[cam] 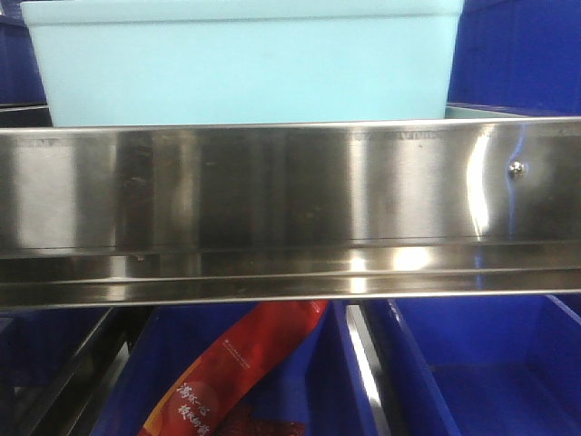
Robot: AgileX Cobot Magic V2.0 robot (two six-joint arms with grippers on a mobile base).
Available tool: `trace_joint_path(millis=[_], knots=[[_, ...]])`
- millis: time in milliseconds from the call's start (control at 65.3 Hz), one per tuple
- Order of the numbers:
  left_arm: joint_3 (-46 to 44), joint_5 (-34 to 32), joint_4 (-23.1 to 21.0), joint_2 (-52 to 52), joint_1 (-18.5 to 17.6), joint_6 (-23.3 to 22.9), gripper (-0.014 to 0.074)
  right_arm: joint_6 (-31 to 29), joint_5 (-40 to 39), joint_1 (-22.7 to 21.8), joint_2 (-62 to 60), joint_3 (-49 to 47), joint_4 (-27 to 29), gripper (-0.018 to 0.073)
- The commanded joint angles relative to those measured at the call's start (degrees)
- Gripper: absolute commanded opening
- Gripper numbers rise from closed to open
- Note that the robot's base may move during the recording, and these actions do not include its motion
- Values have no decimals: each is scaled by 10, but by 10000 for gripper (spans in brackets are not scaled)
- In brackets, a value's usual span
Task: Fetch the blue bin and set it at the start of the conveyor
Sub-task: 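Close both grippers on the rim of the light-teal bin on the shelf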
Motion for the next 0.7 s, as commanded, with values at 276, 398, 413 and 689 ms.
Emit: trace_joint_path(millis=[276, 398, 413, 689], knots=[[-200, 95, 12, 112, -9, 0, 465, -4, 123, -1, 147, -205, -1, 563], [-252, 142, 10, 173, -36, 17, 476, -34, 150, 7, 219, -260, -1, 554], [-260, 149, 10, 181, -40, 24, 476, -42, 154, 10, 226, -267, -1, 549], [-401, 246, -22, 352, -180, 47, 476, -73, 229, 128, 388, -404, 6, 538]])
